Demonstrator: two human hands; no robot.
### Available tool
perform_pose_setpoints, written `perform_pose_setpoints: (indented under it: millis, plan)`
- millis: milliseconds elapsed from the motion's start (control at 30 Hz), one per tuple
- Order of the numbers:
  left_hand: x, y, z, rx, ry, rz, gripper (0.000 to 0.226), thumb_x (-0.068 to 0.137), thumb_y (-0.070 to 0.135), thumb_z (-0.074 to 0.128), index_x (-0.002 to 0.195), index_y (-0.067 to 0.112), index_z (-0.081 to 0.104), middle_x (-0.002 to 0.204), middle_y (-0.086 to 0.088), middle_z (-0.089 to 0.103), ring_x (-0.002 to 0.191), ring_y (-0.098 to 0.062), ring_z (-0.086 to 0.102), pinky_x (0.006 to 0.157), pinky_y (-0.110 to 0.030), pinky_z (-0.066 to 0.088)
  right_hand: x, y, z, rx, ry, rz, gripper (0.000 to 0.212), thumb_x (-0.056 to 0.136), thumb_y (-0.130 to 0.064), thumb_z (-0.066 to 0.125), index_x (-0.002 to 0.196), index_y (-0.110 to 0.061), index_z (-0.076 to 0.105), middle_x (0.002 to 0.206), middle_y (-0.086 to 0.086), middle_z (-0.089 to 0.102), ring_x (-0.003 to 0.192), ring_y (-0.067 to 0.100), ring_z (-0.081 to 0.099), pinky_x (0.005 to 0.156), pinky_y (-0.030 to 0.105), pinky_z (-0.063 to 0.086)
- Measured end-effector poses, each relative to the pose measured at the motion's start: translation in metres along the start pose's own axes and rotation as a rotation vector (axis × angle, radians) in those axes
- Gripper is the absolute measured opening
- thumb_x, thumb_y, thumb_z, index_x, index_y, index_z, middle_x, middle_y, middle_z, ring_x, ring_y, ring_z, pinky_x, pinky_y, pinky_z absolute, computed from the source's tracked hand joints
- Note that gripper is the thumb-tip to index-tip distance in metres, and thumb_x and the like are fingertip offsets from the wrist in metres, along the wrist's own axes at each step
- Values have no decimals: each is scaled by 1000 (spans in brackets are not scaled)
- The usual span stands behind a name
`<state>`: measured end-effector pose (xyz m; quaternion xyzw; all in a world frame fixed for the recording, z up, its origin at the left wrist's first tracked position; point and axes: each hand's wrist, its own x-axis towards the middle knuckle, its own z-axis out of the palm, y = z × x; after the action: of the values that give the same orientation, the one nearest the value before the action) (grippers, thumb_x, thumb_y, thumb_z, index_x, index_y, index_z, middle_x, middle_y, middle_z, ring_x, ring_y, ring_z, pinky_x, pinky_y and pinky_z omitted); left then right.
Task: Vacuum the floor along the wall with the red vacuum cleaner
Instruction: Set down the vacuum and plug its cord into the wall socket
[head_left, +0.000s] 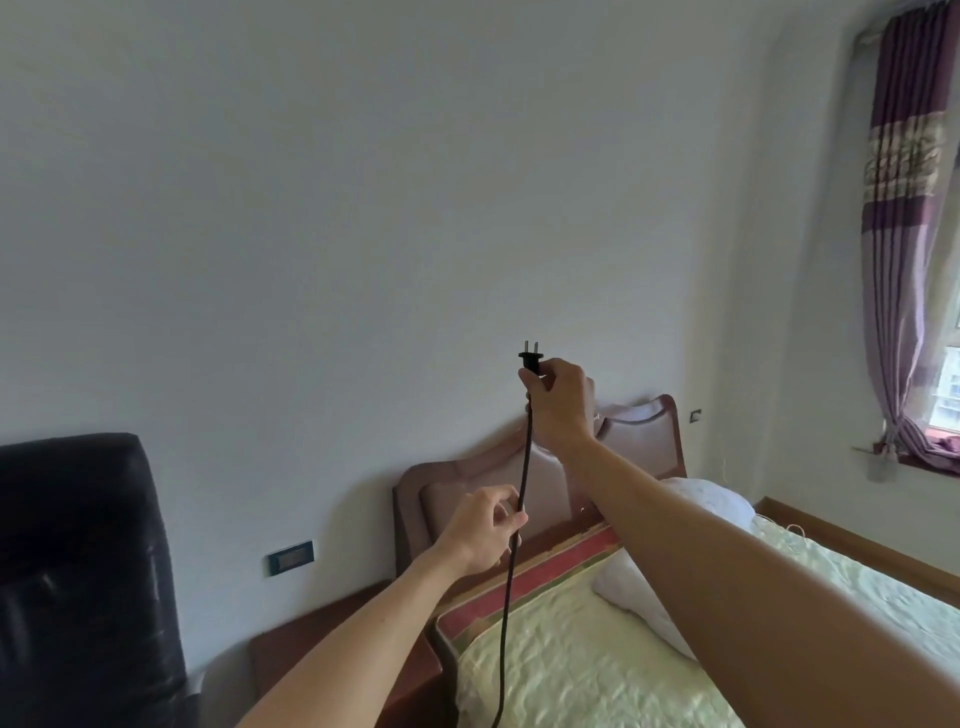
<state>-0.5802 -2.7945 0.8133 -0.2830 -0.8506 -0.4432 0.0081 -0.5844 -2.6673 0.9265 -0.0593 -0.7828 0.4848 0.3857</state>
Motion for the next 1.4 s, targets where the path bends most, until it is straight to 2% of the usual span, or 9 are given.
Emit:
perform_pose_setpoints:
  millis: [167,400,567,667,733,1000,1100,1233,1400]
  plan:
    - [26,-6,17,-21,40,-61,14,98,22,60,84,24,61,70,1,70,55,-16,66,48,-30,56,29,19,13,45,-77,17,18,92,-23,69,93,-5,69,79,12,71,77,34,69,77,50,58]
    - [42,-41,7,-54,107,-192,19,99,25,59,80,29,59,66,3,69,53,-17,64,53,-34,58,40,33,60,57,-189,-29,22,97,-26,61,90,-8,69,69,10,69,69,34,69,71,43,57]
    - [45,-77,-18,-55,159,-252,17,99,24,58,82,21,60,65,1,68,52,-15,61,54,-35,57,42,35,110,114,-268,-50,25,97,-23,58,80,-6,65,55,2,57,63,38,66,67,52,57]
    - [49,-100,-38,-32,187,-284,14,99,23,58,90,14,63,71,-4,69,56,-17,63,59,-39,59,44,35,143,160,-312,-76,24,97,-21,59,89,-1,69,54,2,54,61,40,61,67,57,56]
    - [54,-116,-53,-12,186,-290,15,99,22,58,94,10,63,78,-10,71,60,-20,65,63,-42,59,47,35,166,184,-337,-91,22,97,-19,59,92,0,70,51,-1,50,54,32,55,66,57,57]
    - [81,-188,-117,-2,207,-365,17,100,25,56,84,28,59,73,4,68,59,-9,67,52,-27,58,68,33,270,233,-425,-85,20,97,-17,59,91,0,69,48,-4,48,43,21,52,56,55,57]
    - [88,-221,-136,-16,219,-383,18,100,25,56,83,27,59,72,5,68,58,-7,67,52,-24,56,73,36,311,228,-451,-67,19,97,-18,59,93,-3,69,50,-2,49,41,20,53,56,53,58]
    - [95,-262,-154,-29,230,-413,18,100,24,56,82,25,58,72,3,68,59,-9,67,55,-27,59,72,48,358,212,-475,-53,19,98,-18,58,94,-3,69,52,0,51,44,24,57,55,52,58]
    - [95,-301,-163,-31,240,-448,17,100,22,56,84,20,58,73,-2,67,62,-14,65,54,-25,56,72,69,407,189,-515,-18,19,98,-18,57,92,-4,68,56,7,56,58,42,64,60,54,57]
